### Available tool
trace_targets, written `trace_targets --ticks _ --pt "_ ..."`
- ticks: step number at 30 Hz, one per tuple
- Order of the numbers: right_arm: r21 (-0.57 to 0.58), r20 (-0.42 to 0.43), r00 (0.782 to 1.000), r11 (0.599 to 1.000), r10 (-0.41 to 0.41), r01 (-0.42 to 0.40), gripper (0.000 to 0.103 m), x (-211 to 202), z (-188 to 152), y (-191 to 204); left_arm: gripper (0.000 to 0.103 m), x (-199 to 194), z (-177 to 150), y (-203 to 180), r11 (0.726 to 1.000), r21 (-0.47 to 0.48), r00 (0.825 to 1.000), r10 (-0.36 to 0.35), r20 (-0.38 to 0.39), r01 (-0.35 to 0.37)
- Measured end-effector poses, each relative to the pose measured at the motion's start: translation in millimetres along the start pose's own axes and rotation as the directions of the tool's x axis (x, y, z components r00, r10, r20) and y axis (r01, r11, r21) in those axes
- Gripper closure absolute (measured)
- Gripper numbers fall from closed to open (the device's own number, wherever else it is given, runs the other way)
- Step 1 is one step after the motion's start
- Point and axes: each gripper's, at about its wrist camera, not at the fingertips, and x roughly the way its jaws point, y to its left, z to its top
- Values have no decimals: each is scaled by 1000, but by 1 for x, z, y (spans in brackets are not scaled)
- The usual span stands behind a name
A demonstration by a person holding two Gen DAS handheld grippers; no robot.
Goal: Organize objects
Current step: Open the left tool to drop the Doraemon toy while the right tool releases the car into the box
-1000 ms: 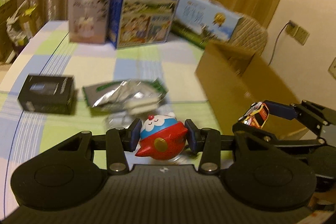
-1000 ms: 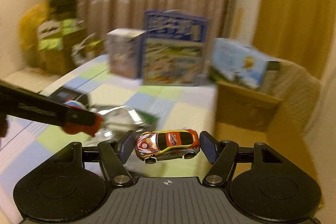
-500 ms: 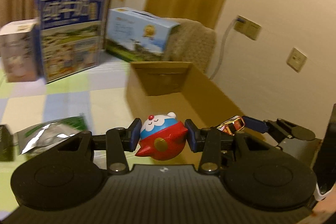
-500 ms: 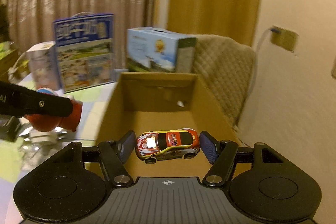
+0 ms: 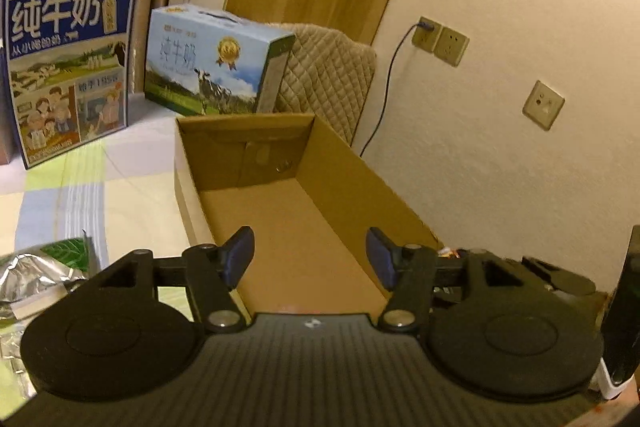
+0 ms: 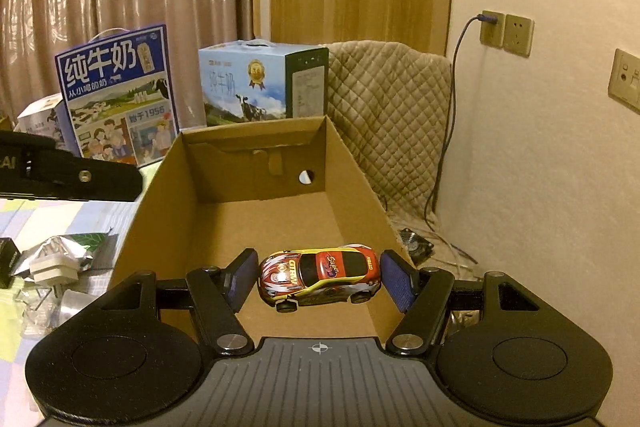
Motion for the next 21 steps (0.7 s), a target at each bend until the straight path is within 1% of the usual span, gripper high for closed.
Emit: trace_targets --ticks 4,6,8,10,12,13,15,21 --pt "25 5 1000 999 25 -25 39 2 3 0 44 -9 0 14 999 -21 999 39 5 -38" --pt "35 13 999 998 47 -47 39 2 4 2 44 -14 -2 22 998 -34 999 53 1 -53" --pt "60 23 995 993 96 -97 39 3 6 3 42 -19 -4 29 997 -45 998 65 1 -65" --pt "113 41 989 983 140 -144 38 4 7 0 41 -24 -4 36 996 -51 998 70 5 -70" --pt "149 65 988 977 142 -150 37 2 9 -3 39 -29 -6 42 995 -59 997 77 9 -77" --pt "154 76 987 976 141 -152 37 0 10 -3 36 -33 -7 46 994 -66 996 84 11 -83" --pt "152 92 987 978 133 -146 36 -3 11 -3 35 -38 -10 53 993 -72 995 99 15 -97" --pt "147 95 988 980 124 -137 36 -6 11 2 30 -55 -22 78 984 -75 986 164 10 -163"
